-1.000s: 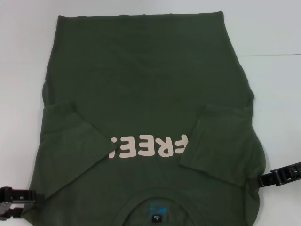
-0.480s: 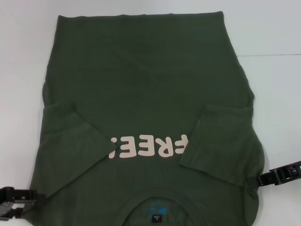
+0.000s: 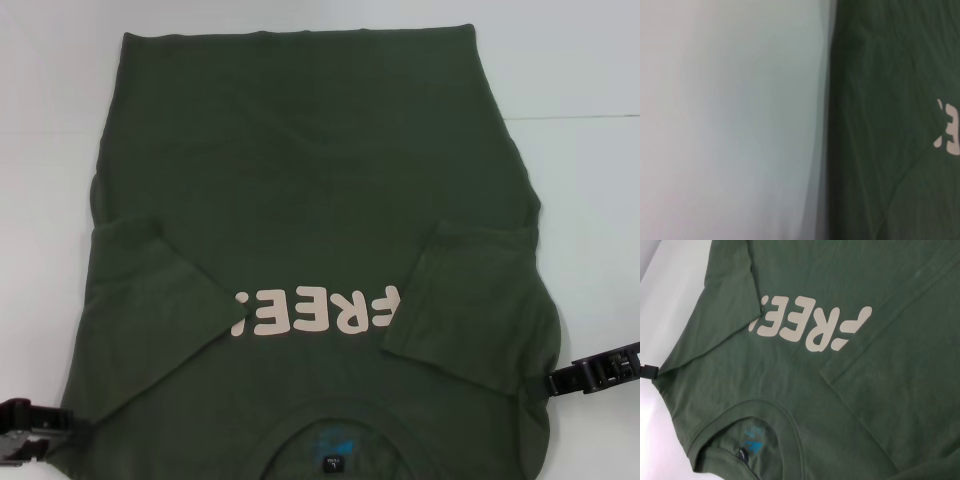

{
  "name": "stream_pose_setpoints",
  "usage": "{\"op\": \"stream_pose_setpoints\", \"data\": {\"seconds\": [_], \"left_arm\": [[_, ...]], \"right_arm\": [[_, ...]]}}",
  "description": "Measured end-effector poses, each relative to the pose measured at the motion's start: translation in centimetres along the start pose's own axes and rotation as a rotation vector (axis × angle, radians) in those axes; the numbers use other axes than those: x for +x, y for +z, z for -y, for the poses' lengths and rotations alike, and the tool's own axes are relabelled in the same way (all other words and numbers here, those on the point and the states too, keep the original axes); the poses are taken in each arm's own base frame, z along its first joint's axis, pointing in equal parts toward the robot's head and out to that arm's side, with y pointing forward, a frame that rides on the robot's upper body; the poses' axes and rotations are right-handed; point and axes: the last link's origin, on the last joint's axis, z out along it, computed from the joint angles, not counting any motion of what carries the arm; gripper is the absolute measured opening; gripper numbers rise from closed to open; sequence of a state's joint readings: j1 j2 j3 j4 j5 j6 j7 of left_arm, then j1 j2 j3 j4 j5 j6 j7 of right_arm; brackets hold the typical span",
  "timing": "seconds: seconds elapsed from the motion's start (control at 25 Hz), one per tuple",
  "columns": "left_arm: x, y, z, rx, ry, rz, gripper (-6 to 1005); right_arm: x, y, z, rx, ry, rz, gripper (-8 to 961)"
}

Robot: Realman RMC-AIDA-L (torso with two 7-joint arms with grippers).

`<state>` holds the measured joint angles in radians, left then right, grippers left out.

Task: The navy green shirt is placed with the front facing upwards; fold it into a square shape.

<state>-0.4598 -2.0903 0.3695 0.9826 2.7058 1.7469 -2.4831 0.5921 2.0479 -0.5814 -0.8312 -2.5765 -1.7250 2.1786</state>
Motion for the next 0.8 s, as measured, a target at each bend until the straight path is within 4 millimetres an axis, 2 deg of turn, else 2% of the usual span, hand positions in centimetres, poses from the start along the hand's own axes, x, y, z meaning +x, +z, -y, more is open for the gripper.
{"op": "stream_pose_setpoints", "data": {"seconds": [0.24, 0.8], "left_arm": [[-0.08, 0.03, 0.15, 0.012, 0.003, 0.007, 412], [-0.28, 0.56, -0.01, -0.012, 0.072, 0.022, 89]], "right_arm": [[0.10, -0.02, 0.04, -0.002, 0.003, 0.002, 25], [0.54, 0.06, 0.29, -0.019, -0.001, 0.021, 26]]}}
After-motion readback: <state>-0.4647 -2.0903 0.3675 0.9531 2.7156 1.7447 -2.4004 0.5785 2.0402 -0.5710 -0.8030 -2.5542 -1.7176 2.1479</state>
